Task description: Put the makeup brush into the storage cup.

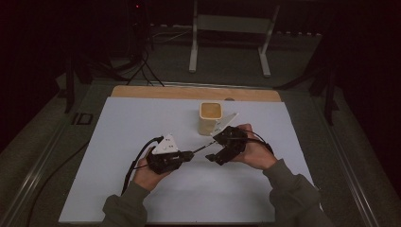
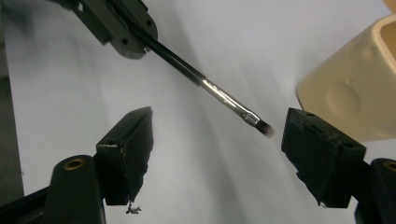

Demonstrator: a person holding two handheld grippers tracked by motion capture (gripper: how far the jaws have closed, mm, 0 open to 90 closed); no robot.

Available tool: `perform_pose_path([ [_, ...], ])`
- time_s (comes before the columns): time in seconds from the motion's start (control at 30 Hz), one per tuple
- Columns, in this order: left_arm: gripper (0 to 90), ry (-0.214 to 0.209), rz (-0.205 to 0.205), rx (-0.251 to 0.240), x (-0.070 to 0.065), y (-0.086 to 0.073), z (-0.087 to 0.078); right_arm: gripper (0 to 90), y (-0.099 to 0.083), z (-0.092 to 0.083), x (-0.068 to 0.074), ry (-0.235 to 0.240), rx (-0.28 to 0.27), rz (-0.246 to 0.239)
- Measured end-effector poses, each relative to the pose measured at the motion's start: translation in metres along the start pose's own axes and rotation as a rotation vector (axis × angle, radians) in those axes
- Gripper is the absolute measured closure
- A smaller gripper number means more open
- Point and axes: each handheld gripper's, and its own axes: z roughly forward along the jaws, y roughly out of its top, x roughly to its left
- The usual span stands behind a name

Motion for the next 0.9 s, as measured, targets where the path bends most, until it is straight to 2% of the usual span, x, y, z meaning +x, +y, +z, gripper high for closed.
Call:
perform_pose_path([
  [0.3, 85.4, 0.0, -0.025, -0.029, 0.003, -0.001, -0.004, 25.0, -0.01, 0.002, -0.005, 0.023, -0.101, 0.095],
  [0.6, 85.4, -0.018, -0.051, -0.074, 0.005, -0.003, -0.006, 25.0, -0.014, 0.002, -0.006, 0.083, -0.208, 0.159],
  [0.77, 85.3, -0.013, -0.057, -0.089, 0.005, -0.002, -0.004, 25.0, -0.016, 0.004, -0.008, 0.107, -0.251, 0.194],
  [0.9, 85.3, -0.015, -0.064, -0.099, 0.005, -0.001, -0.002, 25.1, -0.016, 0.006, -0.008, 0.112, -0.264, 0.208],
])
